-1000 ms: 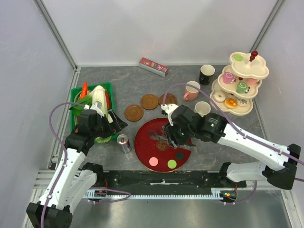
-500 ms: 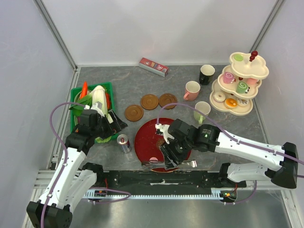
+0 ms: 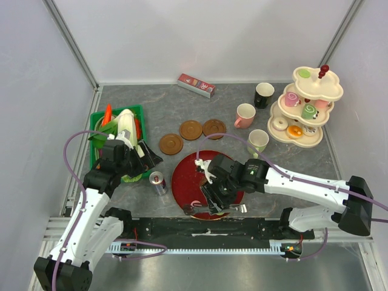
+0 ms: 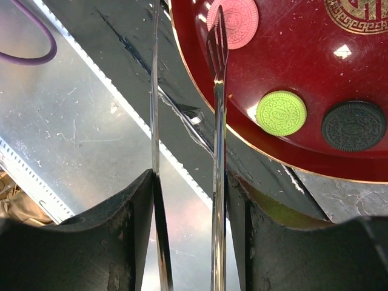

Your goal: Serve the afternoon tea

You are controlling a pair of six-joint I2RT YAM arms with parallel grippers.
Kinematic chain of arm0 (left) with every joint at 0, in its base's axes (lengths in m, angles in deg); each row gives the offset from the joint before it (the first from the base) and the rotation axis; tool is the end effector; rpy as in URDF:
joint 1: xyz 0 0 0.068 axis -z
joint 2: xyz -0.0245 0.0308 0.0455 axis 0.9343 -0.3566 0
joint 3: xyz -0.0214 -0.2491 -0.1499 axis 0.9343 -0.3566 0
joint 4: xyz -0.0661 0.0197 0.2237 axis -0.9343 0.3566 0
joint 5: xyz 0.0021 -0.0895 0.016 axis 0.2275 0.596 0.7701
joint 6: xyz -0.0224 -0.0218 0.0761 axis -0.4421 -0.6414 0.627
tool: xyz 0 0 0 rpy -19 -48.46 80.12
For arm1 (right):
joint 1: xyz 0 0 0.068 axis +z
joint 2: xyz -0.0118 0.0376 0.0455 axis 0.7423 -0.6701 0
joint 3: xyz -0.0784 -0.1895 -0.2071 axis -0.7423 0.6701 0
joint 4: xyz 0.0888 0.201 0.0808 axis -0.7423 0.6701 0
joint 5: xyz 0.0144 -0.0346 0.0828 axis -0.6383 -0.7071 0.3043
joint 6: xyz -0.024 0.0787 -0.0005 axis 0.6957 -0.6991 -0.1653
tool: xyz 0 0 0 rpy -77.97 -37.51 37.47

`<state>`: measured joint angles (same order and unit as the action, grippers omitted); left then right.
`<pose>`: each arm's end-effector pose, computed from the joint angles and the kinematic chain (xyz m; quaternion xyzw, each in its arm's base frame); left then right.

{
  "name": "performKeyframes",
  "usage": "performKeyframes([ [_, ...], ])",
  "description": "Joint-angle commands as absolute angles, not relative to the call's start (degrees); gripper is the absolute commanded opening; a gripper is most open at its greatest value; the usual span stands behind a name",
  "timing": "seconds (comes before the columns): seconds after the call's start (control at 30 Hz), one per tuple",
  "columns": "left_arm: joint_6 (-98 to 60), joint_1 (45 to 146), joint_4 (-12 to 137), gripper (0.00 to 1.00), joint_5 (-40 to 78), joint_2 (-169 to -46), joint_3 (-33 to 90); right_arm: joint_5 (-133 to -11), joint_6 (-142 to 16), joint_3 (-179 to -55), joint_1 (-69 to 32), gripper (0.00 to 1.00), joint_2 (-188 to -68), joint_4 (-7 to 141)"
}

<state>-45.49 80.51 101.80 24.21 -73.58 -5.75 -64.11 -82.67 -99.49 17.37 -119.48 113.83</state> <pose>0.1299 -0.0435 0.2544 -0.1604 0.8898 -0.2708 0.3306 0.0768 0.2141 0.2626 -0.3503 0.8944 0.2682 0.0730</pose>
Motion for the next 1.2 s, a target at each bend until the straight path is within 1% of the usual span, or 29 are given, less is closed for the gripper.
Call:
performKeyframes([
  [0.0,-45.37,80.62,101.07,0.98,24.07,-73.35,-5.76,-67.17,-83.35,-101.58,17.2,0.56,-120.64,114.4],
  [0.2,-45.38,80.62,101.07,0.98,24.07,-73.17,-5.94,-75.26,-82.56,-103.69,14.57,0.56,-121.34,117.65],
  [0.4,-45.46,80.71,101.15,0.98,24.16,-72.91,-5.94,-78.51,-79.57,-105.89,10.44,0.56,-122.48,118.27],
  [0.57,-45.37,80.62,101.15,0.98,24.07,-72.73,-5.94,-79.13,-77.99,-107.12,9.82,0.56,-122.58,119.15],
  [0.67,-45.37,80.71,101.15,0.98,24.07,-72.82,-5.94,-79.66,-78.07,-107.21,9.82,0.59,-121.96,119.41],
  [0.7,-45.37,80.63,101.15,0.98,24.07,-72.82,-5.94,-82.09,-78.68,-107.21,9.82,0.6,-121.7,119.32],
  [0.73,-45.29,80.62,101.15,0.98,24.07,-72.65,-5.76,-84.38,-79.21,-107.38,9.82,0.61,-121.61,119.41],
  [0.8,-45.2,80.71,101.24,0.98,24.07,-72.47,-5.76,-89.04,-79.65,-107.3,9.82,0.68,-120.91,119.5],
  [0.87,-45.29,80.62,101.59,0.98,23.99,-72.21,-5.59,-94.05,-80.36,-107.03,9.73,0.77,-120.2,119.5],
  [0.9,-45.29,80.71,101.77,0.98,23.9,-72.12,-5.67,-95.81,-80.53,-106.6,9.73,0.83,-119.51,119.5],
  [0.93,-45.29,80.63,102.03,0.98,23.72,-72.03,-5.59,-97.4,-80.71,-106.07,9.73,0.94,-118.54,119.41],
  [0.97,-45.37,80.62,102.12,0.98,23.55,-71.77,-5.59,-98.11,-81.23,-105.11,9.73,0.98,-117.49,119.58],
  [1.17,-45.46,80.62,102.65,0.98,23.63,-71.5,-5.67,-95.92,-87.29,-99.13,9.38,0.98,-113.53,122.39],
])
